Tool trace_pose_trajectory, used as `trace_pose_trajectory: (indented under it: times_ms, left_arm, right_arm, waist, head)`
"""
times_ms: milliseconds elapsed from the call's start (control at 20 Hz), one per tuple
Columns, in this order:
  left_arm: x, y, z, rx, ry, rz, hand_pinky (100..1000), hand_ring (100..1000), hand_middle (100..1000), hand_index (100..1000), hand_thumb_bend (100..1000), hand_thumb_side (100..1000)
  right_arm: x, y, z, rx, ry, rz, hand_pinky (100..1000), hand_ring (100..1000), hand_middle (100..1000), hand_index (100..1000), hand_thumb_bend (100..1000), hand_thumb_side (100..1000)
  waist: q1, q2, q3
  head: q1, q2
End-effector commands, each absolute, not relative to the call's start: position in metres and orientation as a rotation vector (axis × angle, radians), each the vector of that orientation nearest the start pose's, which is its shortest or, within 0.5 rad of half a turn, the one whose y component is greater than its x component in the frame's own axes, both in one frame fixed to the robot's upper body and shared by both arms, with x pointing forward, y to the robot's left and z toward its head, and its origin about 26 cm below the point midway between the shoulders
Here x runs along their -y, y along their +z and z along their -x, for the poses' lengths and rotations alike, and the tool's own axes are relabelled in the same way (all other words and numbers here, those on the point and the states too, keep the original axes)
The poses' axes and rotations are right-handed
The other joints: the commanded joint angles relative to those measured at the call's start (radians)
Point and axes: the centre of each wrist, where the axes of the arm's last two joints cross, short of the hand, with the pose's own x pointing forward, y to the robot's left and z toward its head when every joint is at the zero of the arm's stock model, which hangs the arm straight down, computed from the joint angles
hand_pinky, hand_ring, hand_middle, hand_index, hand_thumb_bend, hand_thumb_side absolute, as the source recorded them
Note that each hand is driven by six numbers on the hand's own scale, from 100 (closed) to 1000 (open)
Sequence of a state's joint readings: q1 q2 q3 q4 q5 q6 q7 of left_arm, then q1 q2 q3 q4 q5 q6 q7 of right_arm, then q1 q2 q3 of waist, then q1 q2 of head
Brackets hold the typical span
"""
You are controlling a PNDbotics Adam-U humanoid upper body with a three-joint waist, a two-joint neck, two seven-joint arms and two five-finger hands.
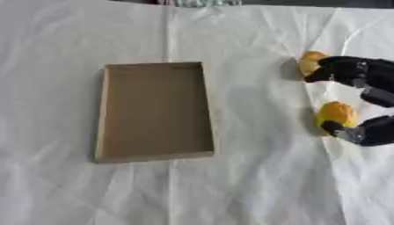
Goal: Pick up objects on the table and place them in the box.
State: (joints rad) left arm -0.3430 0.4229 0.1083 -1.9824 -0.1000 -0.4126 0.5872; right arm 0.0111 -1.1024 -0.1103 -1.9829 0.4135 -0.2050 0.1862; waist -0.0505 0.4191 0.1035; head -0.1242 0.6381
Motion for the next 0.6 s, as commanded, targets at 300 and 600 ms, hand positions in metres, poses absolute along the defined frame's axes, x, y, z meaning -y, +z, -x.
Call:
trace_pose_trajectory:
  times_ms: [300, 600]
  left_arm:
    - [-0.299, 0.236, -0.299, -3.309, -0.245, 0.643, 873, 789, 781, 817, 381, 492]
    - [-0.298, 0.236, -0.299, -3.315, -0.245, 0.639, 874, 789, 782, 817, 378, 494]
  right_arm:
    - [0.414, 0.248, -0.263, 1.525, 1.58, 1.091, 939, 1000, 856, 944, 241, 272]
    - [0.44, 0.243, -0.27, 1.458, 1.496, 1.149, 936, 1000, 857, 942, 321, 190]
  waist:
    - [0.003, -0.019, -0.006]
    - [0.005, -0.017, -0.006]
  head:
    - [0.008, -0.007]
    - [0.008, -0.008]
